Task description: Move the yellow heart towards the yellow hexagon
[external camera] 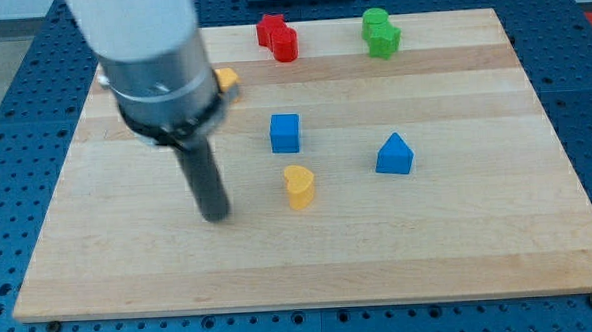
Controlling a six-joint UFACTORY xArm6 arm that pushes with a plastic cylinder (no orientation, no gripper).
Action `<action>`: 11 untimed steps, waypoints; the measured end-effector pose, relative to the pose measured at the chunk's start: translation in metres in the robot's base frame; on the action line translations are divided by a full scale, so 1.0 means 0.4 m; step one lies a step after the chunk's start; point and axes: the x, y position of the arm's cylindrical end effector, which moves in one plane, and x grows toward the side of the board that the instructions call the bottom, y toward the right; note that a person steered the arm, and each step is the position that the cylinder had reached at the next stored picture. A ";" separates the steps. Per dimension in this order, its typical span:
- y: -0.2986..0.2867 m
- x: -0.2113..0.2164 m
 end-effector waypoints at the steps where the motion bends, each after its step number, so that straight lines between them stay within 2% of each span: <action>1: 0.172 0.062; 2: 0.255 0.020; 4: 0.091 -0.083; 5: 0.128 -0.138; 6: 0.226 -0.132; 7: 0.224 -0.171; 8: 0.182 -0.205; 10: -0.024 -0.207; 11: -0.050 -0.217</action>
